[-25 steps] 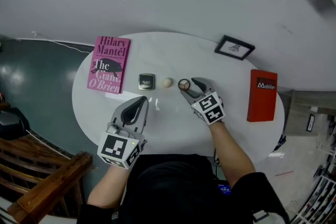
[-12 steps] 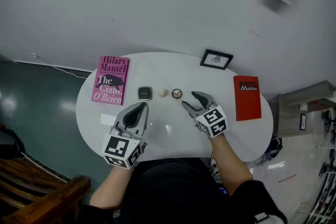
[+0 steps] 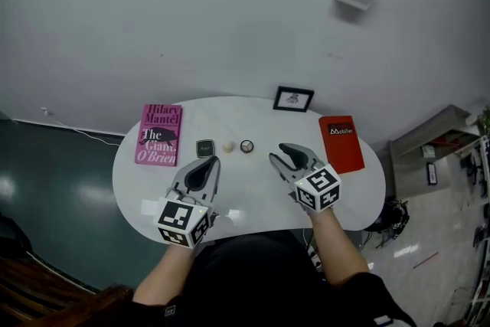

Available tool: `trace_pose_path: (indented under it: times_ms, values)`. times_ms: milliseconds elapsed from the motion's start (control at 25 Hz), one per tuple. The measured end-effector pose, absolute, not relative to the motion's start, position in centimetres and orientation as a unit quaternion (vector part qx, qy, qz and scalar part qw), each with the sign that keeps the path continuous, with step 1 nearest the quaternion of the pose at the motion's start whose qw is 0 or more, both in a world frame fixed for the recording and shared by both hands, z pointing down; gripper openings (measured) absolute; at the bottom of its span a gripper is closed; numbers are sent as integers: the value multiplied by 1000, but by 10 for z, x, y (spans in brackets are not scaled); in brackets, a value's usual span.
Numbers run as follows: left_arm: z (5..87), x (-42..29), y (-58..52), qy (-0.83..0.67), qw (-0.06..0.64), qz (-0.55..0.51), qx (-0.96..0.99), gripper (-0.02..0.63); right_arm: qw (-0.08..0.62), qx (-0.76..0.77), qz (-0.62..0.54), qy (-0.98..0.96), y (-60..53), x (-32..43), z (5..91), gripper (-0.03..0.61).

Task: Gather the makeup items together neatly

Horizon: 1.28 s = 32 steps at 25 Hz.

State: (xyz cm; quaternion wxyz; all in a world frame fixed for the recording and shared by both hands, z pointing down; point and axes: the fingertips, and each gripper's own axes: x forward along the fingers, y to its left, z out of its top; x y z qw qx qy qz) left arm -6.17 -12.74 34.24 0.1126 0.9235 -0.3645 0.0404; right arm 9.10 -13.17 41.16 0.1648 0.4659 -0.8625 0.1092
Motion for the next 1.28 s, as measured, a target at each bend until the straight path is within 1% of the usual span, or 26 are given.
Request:
trace_pose_path:
  times_ms: [360, 480, 680, 880, 1080, 1200, 1280]
  values:
    - [315, -53, -117, -371, 97, 47, 922, 15, 52, 449, 108, -885, -120, 96, 344, 64]
    - [301, -42, -124, -379, 77, 52, 921, 15, 32, 433, 81, -897, -120, 100, 317, 51]
    - [262, -12, -134, -387, 36, 45, 920, 15, 21, 404, 26, -914, -110, 117, 271, 38]
    - [229, 25, -145, -375, -1, 51, 926, 15, -6, 391, -19, -920, -105, 136, 225, 35]
    - [221, 35, -152, -401, -13, 65, 914, 15, -24, 426, -87, -900, -95, 161, 187, 35]
    - [229, 31, -155, -430, -33, 81, 899, 15, -33, 443, -94, -891, -98, 180, 184, 35]
    - [235, 32, -155, -432, -33, 85, 897, 15, -35, 444, -83, -892, -100, 191, 191, 34]
